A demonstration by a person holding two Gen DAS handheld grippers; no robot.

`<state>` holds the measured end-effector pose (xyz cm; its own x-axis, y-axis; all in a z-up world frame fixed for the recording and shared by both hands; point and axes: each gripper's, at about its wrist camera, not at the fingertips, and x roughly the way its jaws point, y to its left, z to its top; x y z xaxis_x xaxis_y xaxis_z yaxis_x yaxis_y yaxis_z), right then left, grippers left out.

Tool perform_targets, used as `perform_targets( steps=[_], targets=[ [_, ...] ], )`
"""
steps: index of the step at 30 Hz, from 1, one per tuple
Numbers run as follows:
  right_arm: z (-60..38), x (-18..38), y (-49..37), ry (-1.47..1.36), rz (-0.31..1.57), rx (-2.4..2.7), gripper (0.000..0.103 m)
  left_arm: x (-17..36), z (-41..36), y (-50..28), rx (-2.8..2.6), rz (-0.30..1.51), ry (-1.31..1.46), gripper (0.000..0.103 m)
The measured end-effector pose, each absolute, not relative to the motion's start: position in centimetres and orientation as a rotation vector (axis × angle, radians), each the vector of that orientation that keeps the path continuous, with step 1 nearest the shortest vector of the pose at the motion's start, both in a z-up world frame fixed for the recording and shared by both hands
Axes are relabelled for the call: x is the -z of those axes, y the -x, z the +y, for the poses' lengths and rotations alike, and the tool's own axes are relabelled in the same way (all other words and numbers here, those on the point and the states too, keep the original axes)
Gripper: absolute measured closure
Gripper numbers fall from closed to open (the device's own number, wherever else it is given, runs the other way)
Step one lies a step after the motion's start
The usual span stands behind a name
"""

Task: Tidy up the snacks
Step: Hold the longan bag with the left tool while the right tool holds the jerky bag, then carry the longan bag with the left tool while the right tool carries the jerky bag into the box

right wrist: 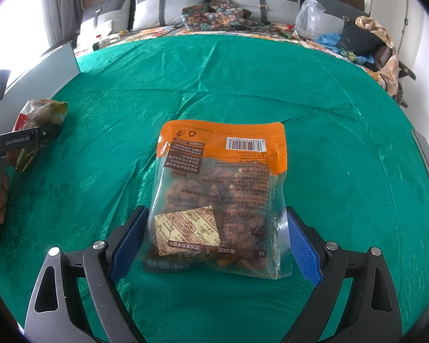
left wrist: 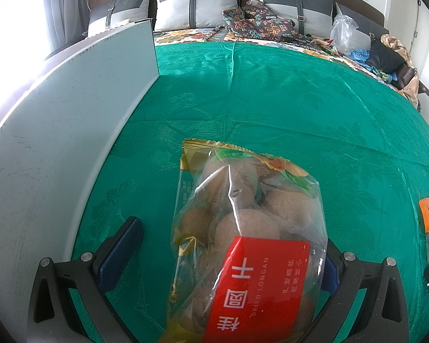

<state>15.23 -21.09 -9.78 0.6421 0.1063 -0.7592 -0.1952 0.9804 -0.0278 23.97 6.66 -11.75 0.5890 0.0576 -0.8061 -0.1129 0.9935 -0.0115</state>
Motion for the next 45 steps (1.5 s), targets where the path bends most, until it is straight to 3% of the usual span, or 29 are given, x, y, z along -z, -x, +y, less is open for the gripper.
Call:
perform_targets(
  steps=[12, 16, 17, 18, 19, 21, 29, 34, 40, 43, 45],
  targets=[
    [-21.1, 9.8, -15.3, 0.107, 0.859, -0.174, 0.008, 11.8, 6.6, -24.0, -0.096, 0.941, 0.062, 0.000],
    [-21.3, 9.3, -16.5, 0.126, 0.946, -0.200, 0.009, 11.5, 6.6, -24.4, -0.018, 1.056, 0.027, 0.002],
    [-21.3, 9.0, -17.2, 0.128, 0.998, -0.201, 0.012, 11.3, 6.5, -24.4, -0.003, 1.068, 0.018, 0.016],
    [-21.3, 8.8, -17.7, 0.120, 1.026, -0.203, 0.015, 10.7, 6.4, -24.1, 0.025, 1.063, 0.009, 0.043],
    [-21.5, 8.4, -17.9, 0.109, 1.044, -0.201, 0.027, 10.3, 6.1, -23.9, 0.032, 1.070, -0.009, 0.044],
    [-22.0, 7.8, -18.3, 0.060, 1.074, -0.219, 0.031, 9.9, 6.3, -23.2, 0.081, 1.093, 0.041, 0.046],
    [-21.6, 3.3, -15.6, -0.146, 1.049, -0.330, 0.033, 3.4, 7.8, -15.5, 0.232, 0.997, 0.291, 0.046],
    [-13.2, -3.2, -14.8, -0.125, 0.945, -0.513, 0.032, -3.1, 16.4, -11.9, 0.134, 0.877, 0.373, 0.045],
    [0.9, -8.6, -12.7, -0.074, 0.859, -0.787, 0.032, -4.7, 28.8, -8.7, -0.193, 0.869, 0.292, 0.043],
    [7.9, -9.1, -11.0, -0.043, 0.862, -0.902, 0.030, -3.3, 32.5, -6.8, -0.333, 0.910, 0.240, 0.037],
    [12.0, -8.3, -9.7, -0.018, 0.872, -0.960, 0.026, -2.5, 33.9, -5.7, -0.365, 0.923, 0.256, 0.026]
  ],
)
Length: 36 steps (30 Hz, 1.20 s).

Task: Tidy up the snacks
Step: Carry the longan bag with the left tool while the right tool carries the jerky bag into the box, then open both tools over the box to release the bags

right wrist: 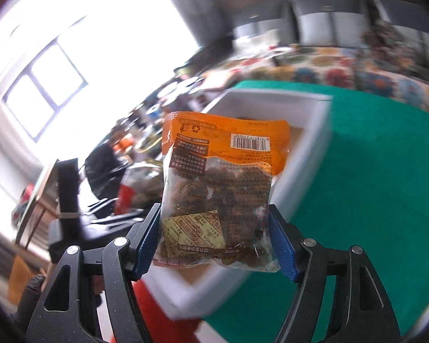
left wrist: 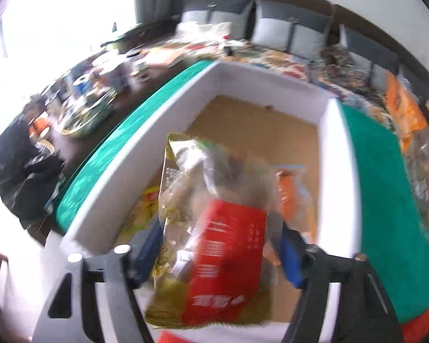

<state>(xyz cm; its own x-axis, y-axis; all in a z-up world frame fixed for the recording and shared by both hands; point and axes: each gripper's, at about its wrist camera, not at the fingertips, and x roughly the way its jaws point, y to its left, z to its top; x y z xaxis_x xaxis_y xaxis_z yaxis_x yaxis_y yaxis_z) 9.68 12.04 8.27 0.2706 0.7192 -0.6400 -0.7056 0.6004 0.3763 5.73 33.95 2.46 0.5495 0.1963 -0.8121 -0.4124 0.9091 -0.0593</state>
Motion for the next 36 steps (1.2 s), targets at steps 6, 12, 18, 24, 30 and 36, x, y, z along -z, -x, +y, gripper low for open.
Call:
perform_targets(
  steps=[6, 12, 18, 24, 30, 36],
  targets=[
    [17.4, -2.9, -8.0, 0.090, 1.040, -0.969, 0.019, -1.3, 34.7, -3.4, -0.420, 0.897, 0.242, 0.017],
    [16.2, -4.2, -7.2, 0.138, 0.965, -0.948, 0.019, -3.4, 32.6, -2.0, -0.496, 0.804, 0.147, 0.005],
    [16.1, -6.6, -7.3, 0.155, 0.880, -0.927, 0.019, -6.4, 31.7, -0.6, -0.476, 0.702, 0.225, 0.003],
    [15.3, -6.7, -7.4, 0.173, 0.852, -0.880, 0.019, -8.6, 29.7, 0.1, -0.546, 0.652, 0.138, 0.002],
    [14.9, -6.7, -7.2, 0.177, 0.850, -0.847, 0.019, -8.5, 29.8, 0.2, -0.630, 0.682, 0.127, 0.002],
    [14.9, -7.1, -6.4, 0.224, 0.817, -0.806, 0.019, -8.3, 30.0, 0.7, -0.624, 0.682, 0.122, 0.002]
  ],
)
